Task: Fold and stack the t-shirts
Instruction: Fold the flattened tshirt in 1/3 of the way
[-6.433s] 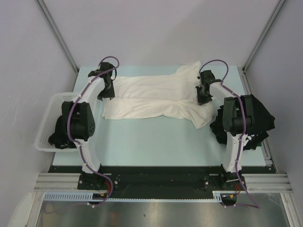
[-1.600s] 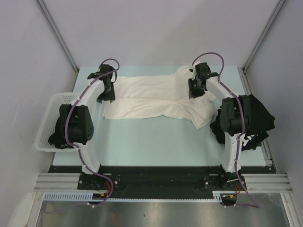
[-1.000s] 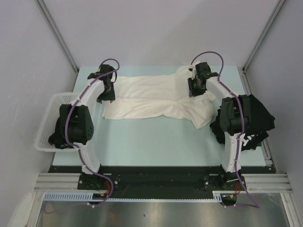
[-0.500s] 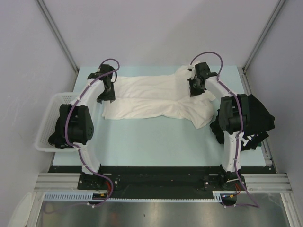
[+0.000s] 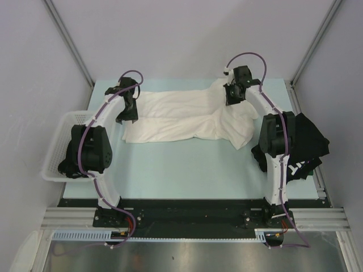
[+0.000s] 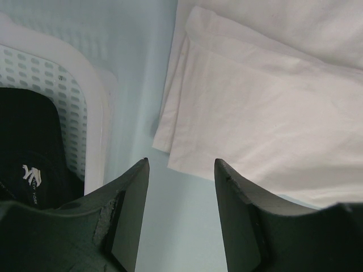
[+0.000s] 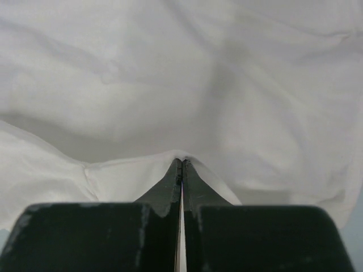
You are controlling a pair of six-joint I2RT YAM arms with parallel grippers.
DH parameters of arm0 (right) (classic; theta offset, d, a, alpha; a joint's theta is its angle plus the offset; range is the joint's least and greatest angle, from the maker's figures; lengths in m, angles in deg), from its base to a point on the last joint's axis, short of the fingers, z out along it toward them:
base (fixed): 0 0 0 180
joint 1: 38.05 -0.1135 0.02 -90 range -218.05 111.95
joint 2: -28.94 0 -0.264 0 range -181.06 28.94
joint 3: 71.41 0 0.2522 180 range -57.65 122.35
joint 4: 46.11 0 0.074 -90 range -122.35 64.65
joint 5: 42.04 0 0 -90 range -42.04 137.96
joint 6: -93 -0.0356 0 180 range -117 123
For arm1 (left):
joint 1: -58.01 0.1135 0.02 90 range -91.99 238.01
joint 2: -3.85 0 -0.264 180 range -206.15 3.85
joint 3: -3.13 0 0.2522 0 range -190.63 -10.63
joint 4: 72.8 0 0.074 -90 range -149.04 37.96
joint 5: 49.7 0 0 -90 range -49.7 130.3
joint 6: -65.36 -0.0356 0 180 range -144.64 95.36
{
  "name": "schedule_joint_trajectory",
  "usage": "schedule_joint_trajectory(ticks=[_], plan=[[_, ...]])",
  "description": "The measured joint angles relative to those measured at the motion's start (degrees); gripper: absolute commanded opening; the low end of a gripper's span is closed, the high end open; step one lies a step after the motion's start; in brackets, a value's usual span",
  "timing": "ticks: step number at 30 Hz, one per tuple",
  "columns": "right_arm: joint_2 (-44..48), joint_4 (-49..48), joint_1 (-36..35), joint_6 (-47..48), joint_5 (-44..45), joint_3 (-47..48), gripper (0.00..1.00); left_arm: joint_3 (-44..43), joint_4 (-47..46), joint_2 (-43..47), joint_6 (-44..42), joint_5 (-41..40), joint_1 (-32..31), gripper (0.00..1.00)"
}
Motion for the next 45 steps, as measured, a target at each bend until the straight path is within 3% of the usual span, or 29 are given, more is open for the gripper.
schedule_joint_trajectory(ticks=[12,15,27,31,40,45], plan=[[-8.44,3.61,0.50,1.22,-2.10,14.58,0.02,0.00,0.00,0.00,-0.09,-0.04,-0.09,0.55],[-8.94,4.04,0.79,1.20,-2.10,14.71,0.21,0.00,0.00,-0.02,-0.11,-0.04,-0.09,0.55],[-8.52,4.24,1.46,-0.35,2.60,4.83,0.28,-0.17,0.33,-0.70,-0.11,0.04,-0.09,0.55],[-4.66,4.90,1.68,-1.38,3.93,0.31,0.29,-0.28,0.44,-0.70,-0.11,0.52,-0.11,0.55],[17.16,5.31,2.54,-4.42,5.77,-14.32,0.32,-0.28,0.48,-0.70,-0.15,1.27,-0.85,0.55],[23.10,5.79,2.56,-5.99,4.76,-19.80,0.33,-0.22,0.50,-0.39,-0.17,2.14,-1.18,0.55]])
